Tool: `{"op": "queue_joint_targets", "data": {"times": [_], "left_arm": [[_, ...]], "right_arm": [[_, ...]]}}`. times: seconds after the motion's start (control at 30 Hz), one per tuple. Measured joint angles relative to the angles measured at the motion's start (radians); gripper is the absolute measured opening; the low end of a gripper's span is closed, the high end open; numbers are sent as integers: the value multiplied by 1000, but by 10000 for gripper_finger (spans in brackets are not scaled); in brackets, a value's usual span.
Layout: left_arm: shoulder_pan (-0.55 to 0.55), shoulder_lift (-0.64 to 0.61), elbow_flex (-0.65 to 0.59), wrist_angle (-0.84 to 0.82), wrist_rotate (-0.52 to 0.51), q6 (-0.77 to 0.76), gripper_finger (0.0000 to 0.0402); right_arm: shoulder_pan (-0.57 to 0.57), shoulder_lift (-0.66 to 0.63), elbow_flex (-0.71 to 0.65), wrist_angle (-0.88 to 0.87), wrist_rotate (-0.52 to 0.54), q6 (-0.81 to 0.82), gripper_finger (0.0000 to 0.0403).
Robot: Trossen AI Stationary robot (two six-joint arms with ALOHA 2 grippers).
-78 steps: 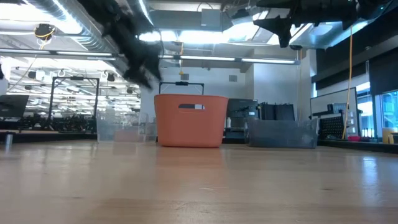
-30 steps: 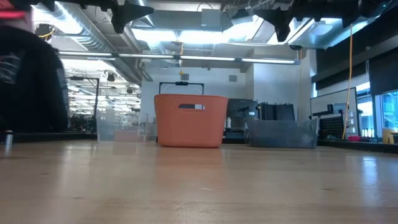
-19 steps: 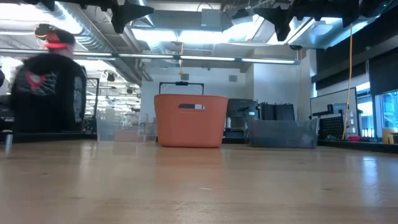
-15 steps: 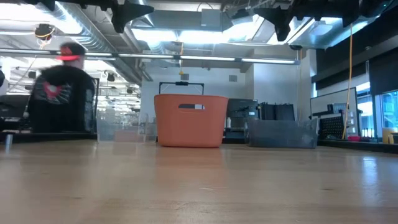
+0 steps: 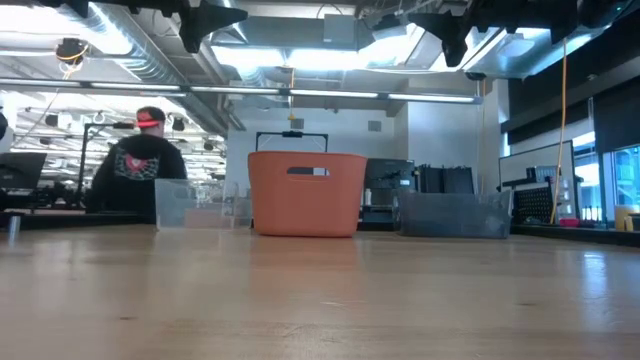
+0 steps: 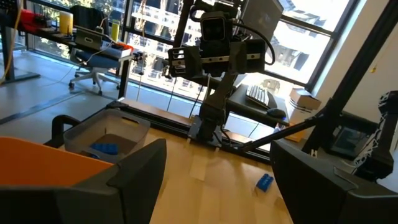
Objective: Sort & place blocks by color
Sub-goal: Put the blue game piece into the black bin
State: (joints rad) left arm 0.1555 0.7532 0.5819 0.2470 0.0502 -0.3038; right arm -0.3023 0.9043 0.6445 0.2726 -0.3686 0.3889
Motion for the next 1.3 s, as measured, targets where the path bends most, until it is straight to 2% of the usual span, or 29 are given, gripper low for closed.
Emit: {"op": "queue_joint_targets", "data": {"times": [0.27,0.37,0.47,0.67,0.8,1.03,1.13,1.3], "left_arm": [[0,0,0,0,-8,0,277],[0,0,0,0,-8,0,277],[0,0,0,0,-8,0,277],[0,0,0,0,-9,-1,277],[0,0,0,0,-14,-6,277],[0,0,0,0,-16,-7,277],[0,0,0,0,-16,-7,277],[0,0,0,0,-16,-7,277]], "right_arm": [[51,0,1,37,-1,79,227],[85,2,24,-15,0,78,227],[127,16,99,-190,14,69,227],[239,100,325,-702,83,33,227],[314,171,420,-989,99,161,227],[491,259,429,-1293,140,464,227],[574,298,428,-1363,183,605,227],[706,369,428,-1368,257,804,227]]}}
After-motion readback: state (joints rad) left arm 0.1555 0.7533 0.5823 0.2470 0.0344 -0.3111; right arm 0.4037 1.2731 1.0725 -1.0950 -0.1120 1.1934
